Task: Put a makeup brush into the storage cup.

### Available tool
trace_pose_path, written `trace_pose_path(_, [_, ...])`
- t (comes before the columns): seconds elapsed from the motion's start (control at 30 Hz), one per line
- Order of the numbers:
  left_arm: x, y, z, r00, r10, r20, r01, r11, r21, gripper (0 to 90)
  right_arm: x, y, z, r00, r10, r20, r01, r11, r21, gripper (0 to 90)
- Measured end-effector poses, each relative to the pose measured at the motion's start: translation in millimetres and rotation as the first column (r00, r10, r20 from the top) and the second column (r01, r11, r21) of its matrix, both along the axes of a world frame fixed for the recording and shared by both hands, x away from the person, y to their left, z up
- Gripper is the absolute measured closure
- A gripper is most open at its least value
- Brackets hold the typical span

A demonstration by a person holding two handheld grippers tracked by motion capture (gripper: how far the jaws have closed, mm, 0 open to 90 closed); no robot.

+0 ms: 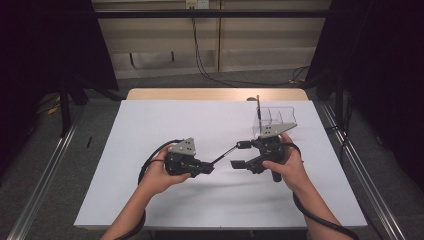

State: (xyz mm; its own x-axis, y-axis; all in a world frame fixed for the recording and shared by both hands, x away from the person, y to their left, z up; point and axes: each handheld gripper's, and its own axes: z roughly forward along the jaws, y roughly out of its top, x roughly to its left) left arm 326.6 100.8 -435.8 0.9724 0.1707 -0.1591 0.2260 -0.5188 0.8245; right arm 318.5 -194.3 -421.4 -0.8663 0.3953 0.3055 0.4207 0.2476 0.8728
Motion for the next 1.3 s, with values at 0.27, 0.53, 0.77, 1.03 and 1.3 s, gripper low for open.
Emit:
trace_pose_path(0.27, [-1.0,0.9,-2.1,0.9997,0.023,0.0,-0.023,0.9988,-0.043,83.7,-2.3,-1.6,-2.7,0.9997,-0.015,0.018,0.014,0.999,0.044,13.3])
trace_pose_path(0.53, [-2.7,-2.8,-3.5,0.9989,0.046,0.007,-0.045,0.9962,-0.074,83.7,-5.0,0.8,-1.4,0.9985,-0.02,0.051,0.017,0.998,0.067,12.0])
trace_pose_path(0.77, [-2.6,-5.3,-4.5,0.9982,0.06,-0.007,-0.061,0.9914,-0.116,83.7,-4.8,2.9,-0.8,0.9977,-0.028,0.061,0.022,0.995,0.095,11.9])
trace_pose_path(1.03, [-3.0,-7.3,-6.9,0.9972,0.072,-0.021,-0.075,0.9863,-0.147,83.7,-4.5,5.7,0.4,0.9969,-0.045,0.064,0.037,0.993,0.117,15.0])
trace_pose_path(1.3, [-3.1,-10.7,-8.2,0.9956,0.086,-0.035,-0.091,0.9811,-0.171,83.7,-2.6,5.9,0.2,0.9951,-0.082,0.054,0.075,0.989,0.125,24.8])
